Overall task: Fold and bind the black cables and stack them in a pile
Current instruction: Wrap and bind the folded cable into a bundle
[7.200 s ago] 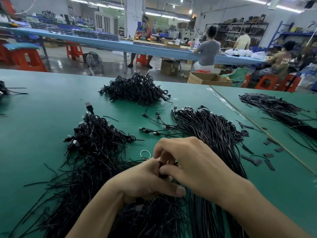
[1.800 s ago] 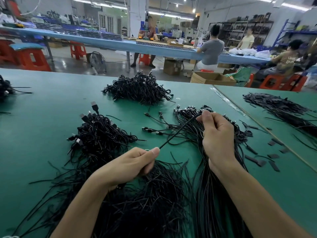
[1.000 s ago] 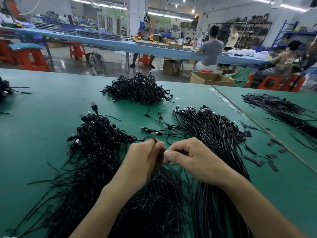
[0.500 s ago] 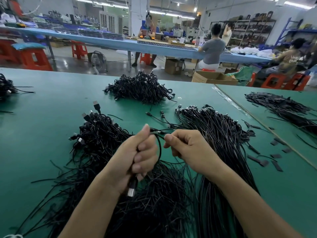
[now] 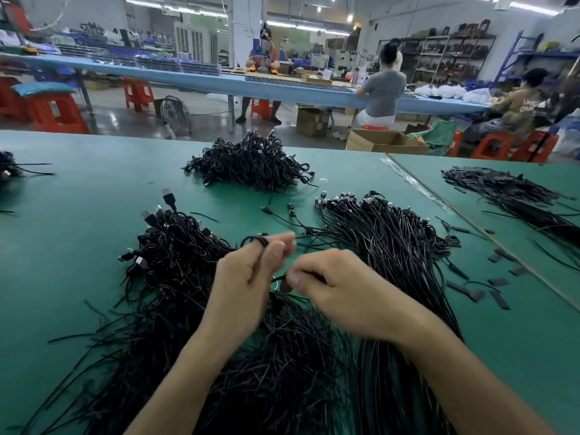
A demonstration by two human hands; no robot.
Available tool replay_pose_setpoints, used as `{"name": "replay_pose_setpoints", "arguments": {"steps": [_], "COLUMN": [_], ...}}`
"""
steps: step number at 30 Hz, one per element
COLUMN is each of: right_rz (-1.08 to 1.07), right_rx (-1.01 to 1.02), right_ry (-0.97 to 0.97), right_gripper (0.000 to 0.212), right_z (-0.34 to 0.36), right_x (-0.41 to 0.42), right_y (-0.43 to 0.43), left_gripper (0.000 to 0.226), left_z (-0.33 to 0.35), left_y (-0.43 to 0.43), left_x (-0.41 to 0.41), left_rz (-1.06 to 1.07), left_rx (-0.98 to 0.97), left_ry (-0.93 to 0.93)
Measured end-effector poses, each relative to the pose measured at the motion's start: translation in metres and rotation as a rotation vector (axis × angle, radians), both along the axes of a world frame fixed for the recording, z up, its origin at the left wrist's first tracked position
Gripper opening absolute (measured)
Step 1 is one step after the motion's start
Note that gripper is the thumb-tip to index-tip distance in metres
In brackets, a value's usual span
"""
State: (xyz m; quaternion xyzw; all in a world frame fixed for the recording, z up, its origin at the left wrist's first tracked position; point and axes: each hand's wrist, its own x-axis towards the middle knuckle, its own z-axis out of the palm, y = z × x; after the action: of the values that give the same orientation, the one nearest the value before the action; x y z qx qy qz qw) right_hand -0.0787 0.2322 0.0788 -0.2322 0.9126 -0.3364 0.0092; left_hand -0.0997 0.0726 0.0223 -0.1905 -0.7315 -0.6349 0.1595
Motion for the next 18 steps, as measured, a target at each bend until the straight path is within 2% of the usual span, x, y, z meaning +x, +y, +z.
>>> {"name": "replay_pose_setpoints", "arguments": {"steps": [2,5,8,11,14,16,18], "right_rz": [-0.036,-0.068,-0.072,-0.122,-0.167,-0.138,-0.086], "right_rx": [-0.056,-0.187,-0.354,-0.460,-0.410,-0.297,-0.145], "right_ry": [0.074,0.130,0.092,0.060,0.048,0.021,-0.018], "right_gripper": [0.021,0.017,0.019,0.027,0.024,0.023,0.021], "right_z": [0.004,0.003,-0.004,-0.012,-0.022,-0.028,-0.032], "right_x": [-0.003,-0.010,-0.016,-0.019,-0.017,-0.012,-0.005], "right_y": [0.004,0.010,0.009,0.006,0.002,-0.003,-0.008], "left_gripper": [0.037,0.049,0.055,0.056,0.048,0.045,0.037], "left_z": [0.000,0.008,0.015,0.022,0.027,0.029,0.027], "left_y": [0.000,0.003,-0.004,-0.016,-0.020,-0.017,-0.011], "left_x": [0.002,0.009,0.012,0.011,0.009,0.007,0.005], "left_rz": [-0.068,-0.236,-0.410,-0.767,-1.032,-0.929,-0.603], "left_rx": [-0.132,0.017,0.112,0.377,0.774,0.998,1.051], "left_ry": [-0.043,-0.371,-0.539,-0.721,-0.734,-0.679,-0.586]}}
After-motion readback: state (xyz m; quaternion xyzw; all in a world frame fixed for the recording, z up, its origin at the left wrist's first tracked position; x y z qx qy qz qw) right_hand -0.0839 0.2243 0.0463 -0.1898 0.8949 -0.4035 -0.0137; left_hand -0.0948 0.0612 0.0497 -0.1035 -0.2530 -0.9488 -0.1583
